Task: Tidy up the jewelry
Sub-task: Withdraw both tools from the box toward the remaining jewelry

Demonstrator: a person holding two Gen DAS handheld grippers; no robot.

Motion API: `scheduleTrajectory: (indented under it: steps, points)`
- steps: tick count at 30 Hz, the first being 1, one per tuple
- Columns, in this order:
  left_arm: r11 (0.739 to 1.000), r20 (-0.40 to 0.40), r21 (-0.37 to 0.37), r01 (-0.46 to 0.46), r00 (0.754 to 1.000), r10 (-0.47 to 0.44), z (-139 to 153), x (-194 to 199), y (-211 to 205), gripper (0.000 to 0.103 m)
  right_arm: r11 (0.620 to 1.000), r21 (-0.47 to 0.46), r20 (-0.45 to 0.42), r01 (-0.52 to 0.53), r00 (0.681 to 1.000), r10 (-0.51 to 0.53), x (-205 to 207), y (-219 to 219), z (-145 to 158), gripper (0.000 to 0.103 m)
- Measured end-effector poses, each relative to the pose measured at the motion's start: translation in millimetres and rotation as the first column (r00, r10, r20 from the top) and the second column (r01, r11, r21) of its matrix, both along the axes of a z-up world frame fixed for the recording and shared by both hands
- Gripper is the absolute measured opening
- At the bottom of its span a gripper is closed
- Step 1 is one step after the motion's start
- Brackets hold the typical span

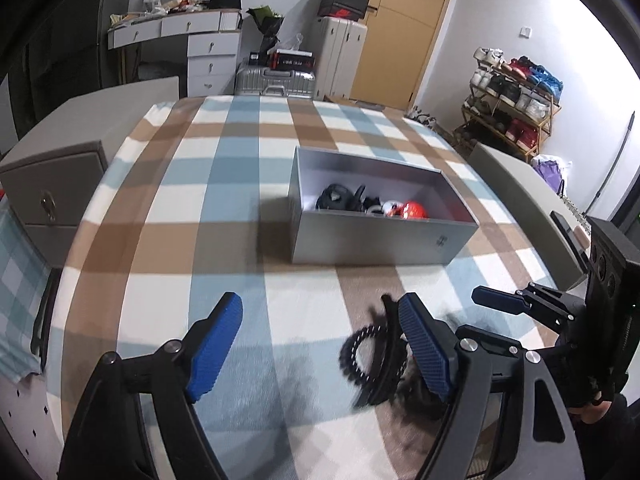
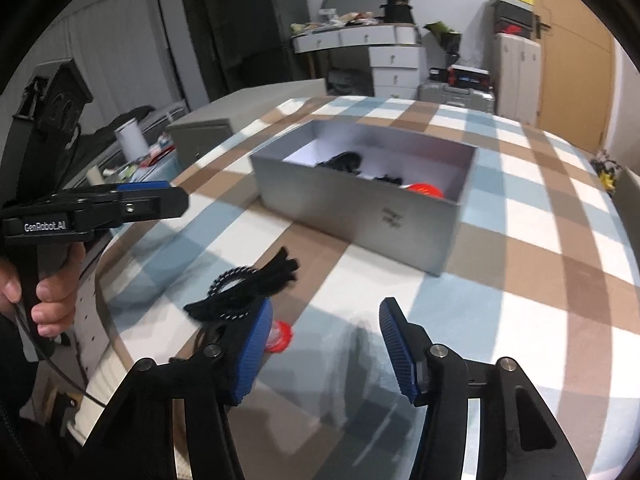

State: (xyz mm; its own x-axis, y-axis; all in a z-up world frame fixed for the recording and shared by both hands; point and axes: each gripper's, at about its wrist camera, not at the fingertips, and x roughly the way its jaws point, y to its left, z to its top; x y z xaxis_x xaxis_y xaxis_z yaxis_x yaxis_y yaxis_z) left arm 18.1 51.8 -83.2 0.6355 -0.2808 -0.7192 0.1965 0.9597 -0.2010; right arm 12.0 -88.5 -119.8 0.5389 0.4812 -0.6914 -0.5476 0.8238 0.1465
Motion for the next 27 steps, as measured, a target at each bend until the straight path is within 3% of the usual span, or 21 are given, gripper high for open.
scheduleTrajectory:
  steps: [8, 10, 18, 24, 27]
  points:
    - [1.000, -0.023, -0.013, -0.001, 1.000, 0.001, -6, -6, 4, 0.077, 0.999, 0.022, -0.027, -0.030, 0.999, 0.030, -3, 6, -4, 0.053]
    - [1.000, -0.028, -0.014, 0.003, 1.000, -0.004, -7, -7, 4, 0.077, 0.999, 0.033, -0.051, -0.034, 0.998, 0.035, -2, 8, -7, 0.045]
    - [1.000, -0.042, -0.014, 0.008, 0.999, -0.009, -11, -9, 5, 0.077, 0.997, 0.043, -0.082, -0.063, 0.994, 0.067, -1, 15, -12, 0.034]
    - [1.000, -0.058, -0.011, 0.013, 0.998, -0.013, -14, -11, 4, 0.077, 0.995, 0.055, -0.105, -0.079, 0.991, 0.084, 0, 22, -16, 0.016]
    - [1.000, -0.068, -0.006, 0.016, 0.998, -0.016, -17, -11, 3, 0.077, 0.995, 0.060, -0.102, -0.084, 0.991, 0.090, -1, 23, -15, 0.014]
